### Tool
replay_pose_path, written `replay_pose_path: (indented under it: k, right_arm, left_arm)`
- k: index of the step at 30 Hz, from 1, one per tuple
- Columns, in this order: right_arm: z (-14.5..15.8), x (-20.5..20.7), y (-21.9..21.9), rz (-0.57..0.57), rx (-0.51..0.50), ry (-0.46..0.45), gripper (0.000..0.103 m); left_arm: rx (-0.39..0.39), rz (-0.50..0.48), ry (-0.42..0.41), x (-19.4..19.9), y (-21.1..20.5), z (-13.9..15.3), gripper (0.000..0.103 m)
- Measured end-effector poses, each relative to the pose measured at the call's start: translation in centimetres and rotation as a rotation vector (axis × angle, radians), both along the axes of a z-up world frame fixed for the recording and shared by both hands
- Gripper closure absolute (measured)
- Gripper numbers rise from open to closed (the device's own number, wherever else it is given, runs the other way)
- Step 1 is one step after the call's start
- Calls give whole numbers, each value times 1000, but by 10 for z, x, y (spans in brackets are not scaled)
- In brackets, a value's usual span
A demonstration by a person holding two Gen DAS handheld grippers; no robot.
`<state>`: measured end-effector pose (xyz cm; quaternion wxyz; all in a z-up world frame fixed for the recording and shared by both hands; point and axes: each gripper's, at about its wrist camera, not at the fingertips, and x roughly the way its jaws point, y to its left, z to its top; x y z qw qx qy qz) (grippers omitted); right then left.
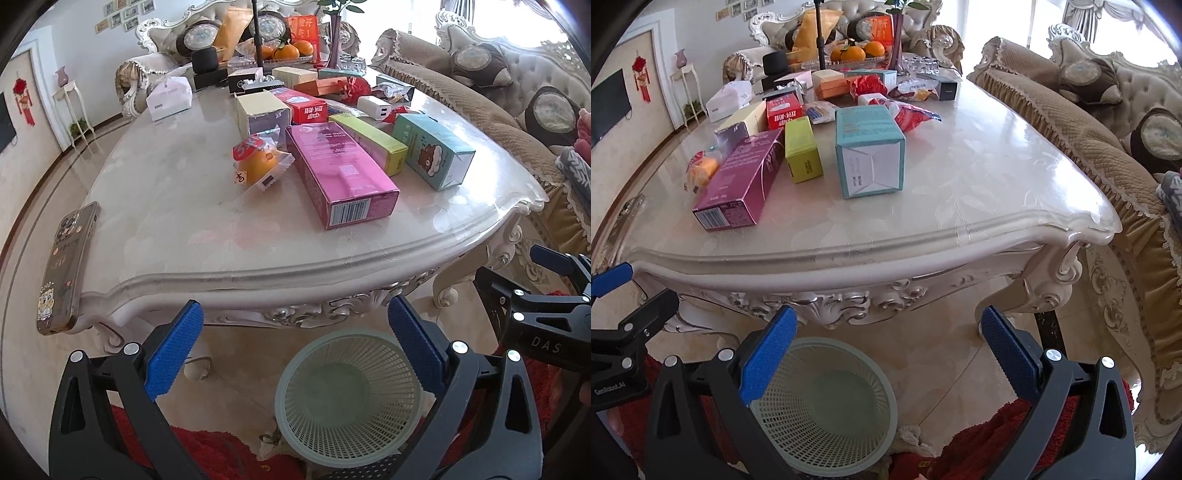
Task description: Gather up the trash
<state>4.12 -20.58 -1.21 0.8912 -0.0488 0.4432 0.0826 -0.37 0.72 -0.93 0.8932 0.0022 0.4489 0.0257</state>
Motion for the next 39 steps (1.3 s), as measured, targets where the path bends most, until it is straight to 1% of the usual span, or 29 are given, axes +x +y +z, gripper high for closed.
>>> replay_pose_path:
  k: [12,20,29,34,37,39]
  right_arm:
    - [2,0,5,15,-20,-5,7]
    - [5,0,5,19,-20,-9,7]
    - [7,-2,4,17,-14,-23,7]
    - [8,-4,4,24,3,-31,7]
    - [12,-5,1,39,31,-56,7]
    - [17,-4,-3,41,60,-79,7]
  left_arm:
    - [-4,-12,-3,2,-3,1,6]
    - [6,-3,14,1,-2,-2,6]
    - [10,0,-3,0,-3,2,6]
    - [21,-6,-10,0,-4,3,6]
    - [20,3,-29,-2,-1,4,6]
    - [3,22,-40,0,6,4,6]
